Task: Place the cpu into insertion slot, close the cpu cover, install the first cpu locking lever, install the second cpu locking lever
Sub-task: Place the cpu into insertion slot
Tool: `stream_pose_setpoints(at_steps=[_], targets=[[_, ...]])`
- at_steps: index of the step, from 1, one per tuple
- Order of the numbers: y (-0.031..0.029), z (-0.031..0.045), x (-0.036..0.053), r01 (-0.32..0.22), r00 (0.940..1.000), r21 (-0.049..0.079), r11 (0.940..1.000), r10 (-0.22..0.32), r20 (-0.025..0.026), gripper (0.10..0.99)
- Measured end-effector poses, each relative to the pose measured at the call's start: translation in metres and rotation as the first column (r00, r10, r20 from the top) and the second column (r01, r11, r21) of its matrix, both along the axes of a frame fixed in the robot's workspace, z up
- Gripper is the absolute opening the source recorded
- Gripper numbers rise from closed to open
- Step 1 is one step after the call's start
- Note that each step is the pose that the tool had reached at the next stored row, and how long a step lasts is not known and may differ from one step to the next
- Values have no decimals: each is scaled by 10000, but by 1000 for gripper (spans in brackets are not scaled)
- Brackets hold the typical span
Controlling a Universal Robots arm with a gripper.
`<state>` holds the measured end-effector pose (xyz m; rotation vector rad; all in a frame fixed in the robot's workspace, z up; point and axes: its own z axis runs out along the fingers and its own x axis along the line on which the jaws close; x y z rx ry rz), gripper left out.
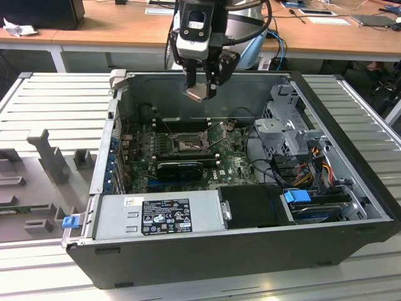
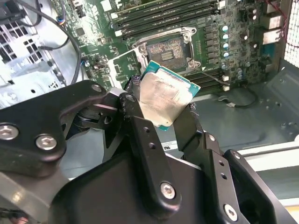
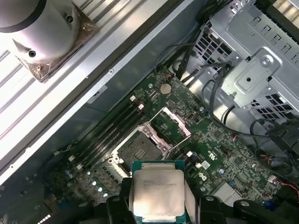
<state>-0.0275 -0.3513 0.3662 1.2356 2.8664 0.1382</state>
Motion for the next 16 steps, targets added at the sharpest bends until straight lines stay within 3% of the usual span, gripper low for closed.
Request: stream_pose_setpoints(at_steps=[3, 8, 10, 12, 13, 14, 15, 16], targets=[[0, -9, 0, 911, 9958, 0, 9958, -911, 0, 529], [0, -51, 0, 1454, 9894, -9, 9894, -1454, 1, 529], [0, -70, 1, 1793, 9838, -15, 9838, -1793, 0, 529], [0, -90, 1, 2310, 9729, -15, 9729, -2310, 0, 529], [0, -102, 1, 2634, 9647, -15, 9647, -2634, -1, 529], [0, -116, 1, 3036, 9528, -14, 9528, -3036, 0, 529], [0, -125, -1, 3238, 9461, -14, 9461, -3238, -1, 529], [0, -128, -8, 3283, 9446, -15, 9446, -3283, -1, 529]])
